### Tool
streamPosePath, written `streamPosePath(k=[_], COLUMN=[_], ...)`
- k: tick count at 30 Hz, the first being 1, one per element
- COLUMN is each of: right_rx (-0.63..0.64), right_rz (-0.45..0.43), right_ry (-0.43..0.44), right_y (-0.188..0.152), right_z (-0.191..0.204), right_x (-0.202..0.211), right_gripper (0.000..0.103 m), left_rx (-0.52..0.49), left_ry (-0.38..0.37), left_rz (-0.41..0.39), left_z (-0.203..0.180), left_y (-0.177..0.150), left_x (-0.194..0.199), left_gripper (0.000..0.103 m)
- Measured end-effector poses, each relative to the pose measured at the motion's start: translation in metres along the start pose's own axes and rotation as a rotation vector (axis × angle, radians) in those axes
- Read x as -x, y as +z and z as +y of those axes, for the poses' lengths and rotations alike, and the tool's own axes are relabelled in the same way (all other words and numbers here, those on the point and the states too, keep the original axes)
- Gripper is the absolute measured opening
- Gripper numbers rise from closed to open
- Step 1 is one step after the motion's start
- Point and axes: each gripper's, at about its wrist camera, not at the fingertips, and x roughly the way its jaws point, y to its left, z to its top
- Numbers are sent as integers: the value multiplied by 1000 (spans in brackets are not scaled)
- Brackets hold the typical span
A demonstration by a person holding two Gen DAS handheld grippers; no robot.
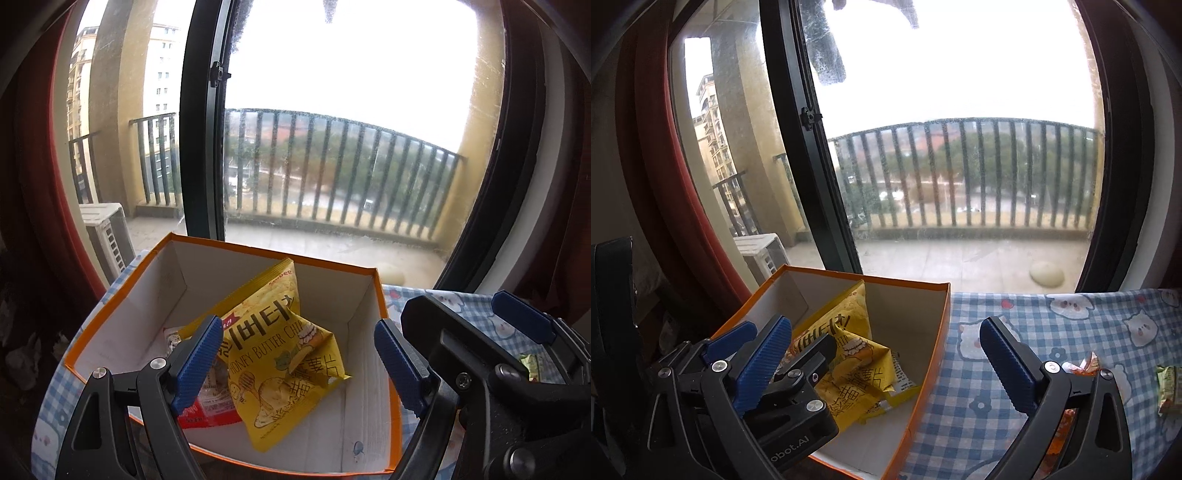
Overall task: Organize snacks
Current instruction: 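Withdraw both tools from the orange box back over the snacks, then grasp the striped yellow-red candy with the right tool while the left tool approaches the red spicy pack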
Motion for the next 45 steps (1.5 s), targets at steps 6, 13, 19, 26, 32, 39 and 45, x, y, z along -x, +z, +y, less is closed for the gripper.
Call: streamPosePath(k=[6, 13, 19, 26, 32, 39, 45], right_rx=[24, 43, 38, 19, -13, -41, -41], right_rz=[10, -16, 7, 17, 29, 38, 58], right_ry=[-16, -47, -49, -60, -118, -161, -188], right_y=[-11, -20, -30, -47, -65, -86, -110], right_z=[-19, -47, -77, -119, -155, -192, -211], right_x=[19, 49, 65, 80, 86, 90, 85], right_gripper=[103, 103, 103, 103, 103, 103, 103], left_rx=[-43, -61, -79, -113, -145, -195, -249], left_ry=[12, -24, -29, -50, -83, -118, -141], left_rz=[-19, -47, -29, -12, 8, 39, 55], left_z=[-26, -60, -95, -136, -168, -196, -211], left_y=[-12, -25, -38, -52, -69, -90, -112], left_x=[13, 30, 29, 19, 7, -7, -17], left_gripper=[85, 86, 86, 86, 86, 86, 86])
